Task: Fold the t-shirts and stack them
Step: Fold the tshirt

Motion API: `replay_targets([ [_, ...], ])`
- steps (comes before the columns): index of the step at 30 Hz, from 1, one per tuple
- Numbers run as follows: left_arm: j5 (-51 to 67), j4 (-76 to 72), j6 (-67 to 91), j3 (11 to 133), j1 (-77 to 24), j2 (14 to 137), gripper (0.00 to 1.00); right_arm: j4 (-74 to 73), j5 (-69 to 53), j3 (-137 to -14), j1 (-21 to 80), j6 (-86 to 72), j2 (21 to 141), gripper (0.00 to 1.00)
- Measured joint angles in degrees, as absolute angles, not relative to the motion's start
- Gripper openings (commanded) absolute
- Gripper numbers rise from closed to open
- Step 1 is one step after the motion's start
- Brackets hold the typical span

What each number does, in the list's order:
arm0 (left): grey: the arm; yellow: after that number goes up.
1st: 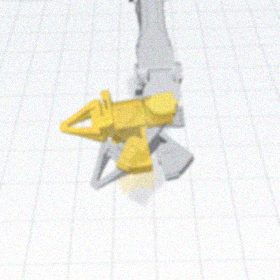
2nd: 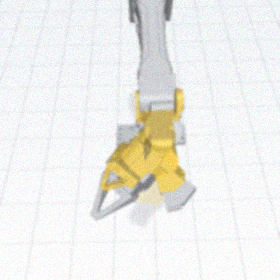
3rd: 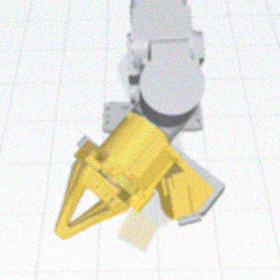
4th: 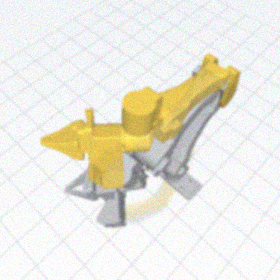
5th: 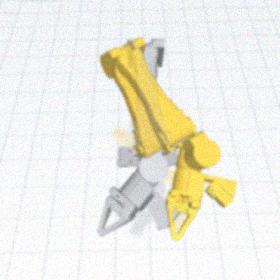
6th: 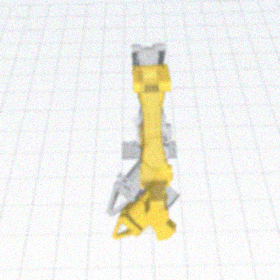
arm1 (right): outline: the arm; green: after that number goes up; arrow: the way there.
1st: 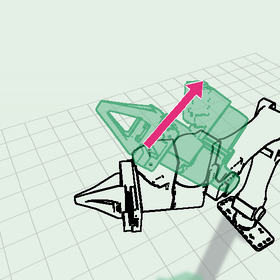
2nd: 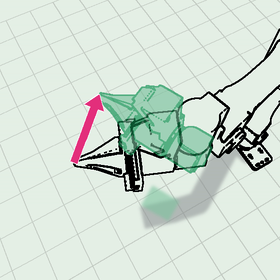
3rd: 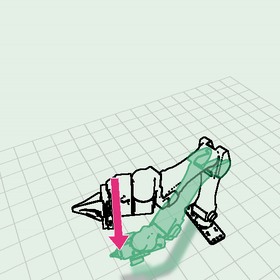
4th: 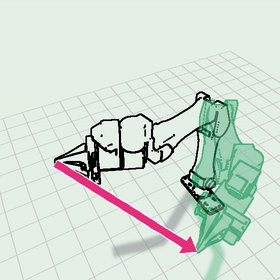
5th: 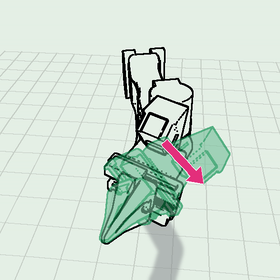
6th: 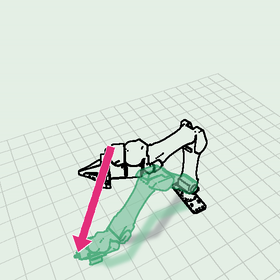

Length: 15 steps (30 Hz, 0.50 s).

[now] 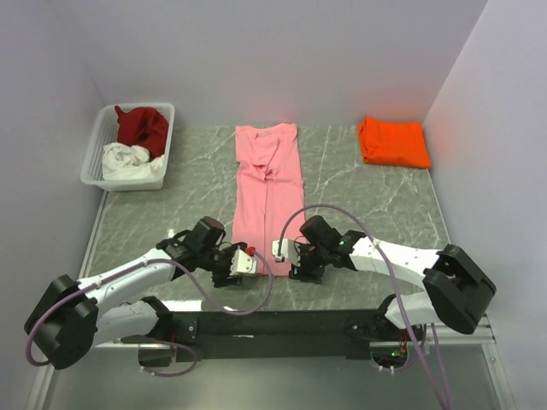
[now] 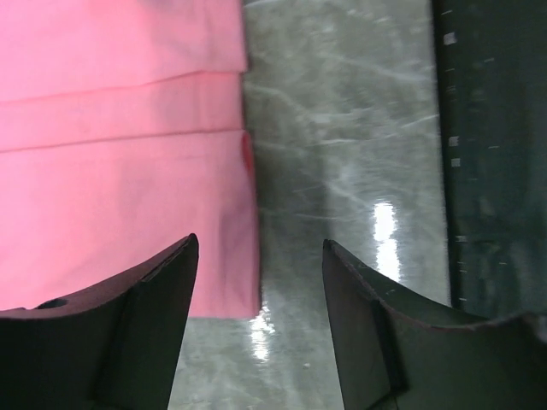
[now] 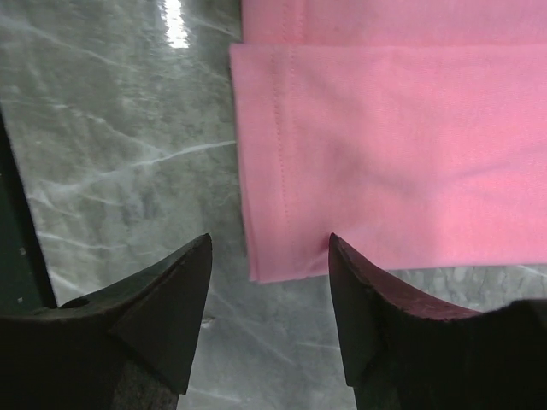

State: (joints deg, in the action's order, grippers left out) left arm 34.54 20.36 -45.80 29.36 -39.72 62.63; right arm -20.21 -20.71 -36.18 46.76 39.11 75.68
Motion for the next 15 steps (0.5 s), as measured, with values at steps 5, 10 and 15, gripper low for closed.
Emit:
replay_targets([
  [5,31.4,17.5,-46.3,29.3,-39.7,63.9,0.65,-18.4,-18.6,-36.2,47.4,40.2,78.6,0.57],
  [10,29.7,16.5,-49.1,29.3,-39.7,66.4,0.60,-17.7,-17.6,-37.5,48.1,40.6,80.6,0.48],
  [15,28.1,17.1,-52.2,29.3,-39.7,71.2,0.56,-17.5,-17.0,-39.3,48.2,40.7,82.7,0.38],
])
